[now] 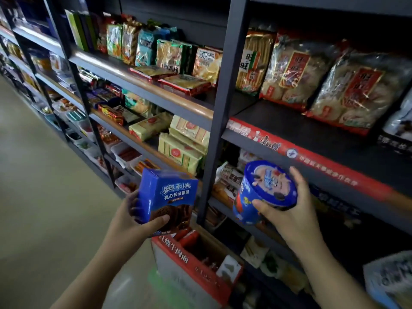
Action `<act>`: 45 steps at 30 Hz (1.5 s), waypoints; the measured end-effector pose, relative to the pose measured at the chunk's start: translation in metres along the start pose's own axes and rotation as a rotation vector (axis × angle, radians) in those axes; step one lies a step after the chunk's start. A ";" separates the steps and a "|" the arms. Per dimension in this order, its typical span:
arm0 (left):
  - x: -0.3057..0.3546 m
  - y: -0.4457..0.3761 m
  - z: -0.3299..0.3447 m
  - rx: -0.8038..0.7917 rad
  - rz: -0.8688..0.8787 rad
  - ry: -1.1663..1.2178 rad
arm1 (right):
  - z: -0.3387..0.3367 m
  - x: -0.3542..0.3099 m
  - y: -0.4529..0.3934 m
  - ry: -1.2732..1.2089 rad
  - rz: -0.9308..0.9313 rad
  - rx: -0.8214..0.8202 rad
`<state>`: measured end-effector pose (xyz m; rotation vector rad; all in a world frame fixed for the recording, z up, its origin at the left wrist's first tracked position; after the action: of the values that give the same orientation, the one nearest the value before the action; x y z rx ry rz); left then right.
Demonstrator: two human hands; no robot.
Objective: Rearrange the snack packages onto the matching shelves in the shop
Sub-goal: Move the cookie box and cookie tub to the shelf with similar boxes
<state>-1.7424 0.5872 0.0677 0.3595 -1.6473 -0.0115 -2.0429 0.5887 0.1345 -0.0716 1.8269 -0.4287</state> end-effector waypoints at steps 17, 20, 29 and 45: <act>-0.097 0.099 0.012 0.276 -0.250 0.009 | 0.007 0.081 0.072 0.014 0.240 -0.369; -0.113 0.132 -0.007 0.385 -0.291 0.023 | 0.028 0.091 0.088 0.000 0.276 -0.475; -0.175 0.249 -0.107 0.906 -0.466 0.140 | 0.164 0.065 0.133 -0.077 0.181 -0.841; -0.174 0.125 -0.277 0.817 -0.499 0.010 | 0.382 0.025 0.106 -0.108 0.155 -0.796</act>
<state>-1.4902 0.8040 -0.0412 1.3795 -1.4512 0.2936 -1.6740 0.5837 -0.0123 -0.4835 1.7790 0.4223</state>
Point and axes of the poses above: each hand's wrist, its own y-axis away from the middle knuckle, its own z-axis out of the palm, x = y × z, the point moved 1 cm from there along -y, towards the middle knuckle, and after that the axes turned 10 degrees about -z, right-handed, at the moved point
